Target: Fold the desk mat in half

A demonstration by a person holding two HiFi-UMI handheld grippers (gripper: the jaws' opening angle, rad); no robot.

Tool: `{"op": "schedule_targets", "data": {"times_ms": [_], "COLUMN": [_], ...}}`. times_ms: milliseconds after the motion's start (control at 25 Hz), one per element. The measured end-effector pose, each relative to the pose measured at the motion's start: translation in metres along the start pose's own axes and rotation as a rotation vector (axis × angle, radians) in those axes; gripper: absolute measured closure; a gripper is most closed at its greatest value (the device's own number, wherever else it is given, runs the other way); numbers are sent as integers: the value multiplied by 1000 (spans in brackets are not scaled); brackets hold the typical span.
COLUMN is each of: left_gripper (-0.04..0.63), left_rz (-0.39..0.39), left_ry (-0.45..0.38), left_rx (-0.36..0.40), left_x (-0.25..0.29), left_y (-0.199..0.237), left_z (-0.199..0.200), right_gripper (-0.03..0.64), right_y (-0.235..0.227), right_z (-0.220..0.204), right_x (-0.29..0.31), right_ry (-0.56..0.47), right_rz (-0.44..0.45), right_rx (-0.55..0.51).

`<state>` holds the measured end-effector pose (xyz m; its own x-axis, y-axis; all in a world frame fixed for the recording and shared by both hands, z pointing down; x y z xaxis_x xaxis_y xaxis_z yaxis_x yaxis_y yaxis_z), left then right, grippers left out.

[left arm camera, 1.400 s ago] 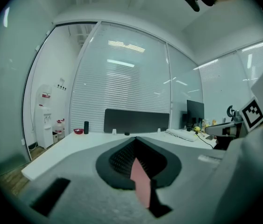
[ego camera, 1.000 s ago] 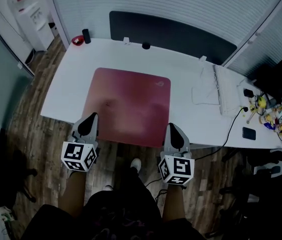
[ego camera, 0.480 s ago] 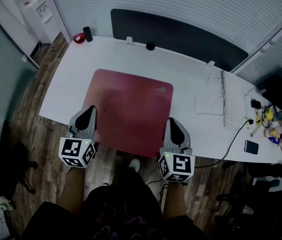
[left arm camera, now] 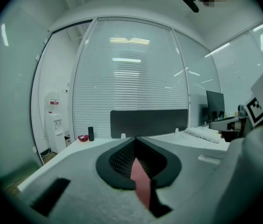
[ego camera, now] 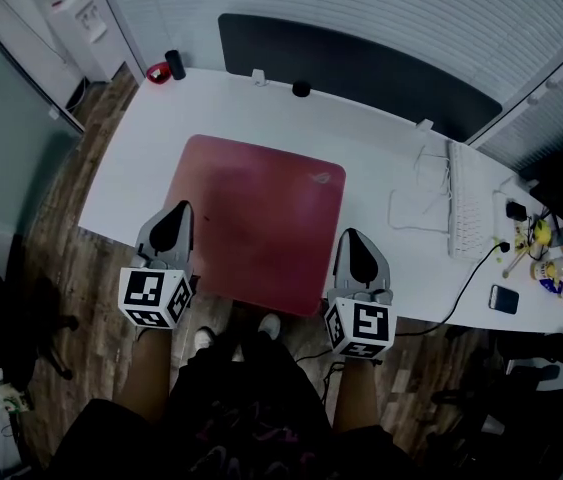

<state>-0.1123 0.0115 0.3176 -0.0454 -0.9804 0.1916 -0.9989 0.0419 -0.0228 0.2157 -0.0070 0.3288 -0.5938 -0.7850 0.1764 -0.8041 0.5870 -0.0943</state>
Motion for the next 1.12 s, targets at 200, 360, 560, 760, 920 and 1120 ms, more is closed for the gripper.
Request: {"op": "schedule_targets", "data": {"times_ms": [200,360,560,760,920,1120], "left_gripper": [596,595,595,597,595,595], "left_rz": [-26,-44,-62,-103,-139,-165], "left_ry": [-24,-33,-41,-52,-62,-70], "left_rx": [13,26,20,12,36,14], "left_x": [1,2,5,9,12,14], "left_y": [-5,-3,7,23,35,50], "left_z": [9,12,15,19,23,24], "right_gripper": [609,609,609,609,609,609], "right_y": [-3,-3,6,25,40,56], "right_z": [3,4,5,6,7,14], "right_x": [-2,-5,-9,-8,-8,-6], "right_ry": [-6,-5,-23,-24,-20,-54], "right_rz": [-9,-28,-61,-103,-141,-156], "right_rx": [0,-10,0,-4,2,-7]}}
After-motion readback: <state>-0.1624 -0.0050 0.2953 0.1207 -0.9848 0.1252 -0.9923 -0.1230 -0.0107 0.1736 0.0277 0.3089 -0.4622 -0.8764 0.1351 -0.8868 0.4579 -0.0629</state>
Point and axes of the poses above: the fingertips, and each gripper's own axes: x forward along the fingers, y to its left, z out of its top, the point moved 10 cm from there along -x, backward along the fingers, and after that the axes turned 14 degrees about z, right-handed, at the moved point
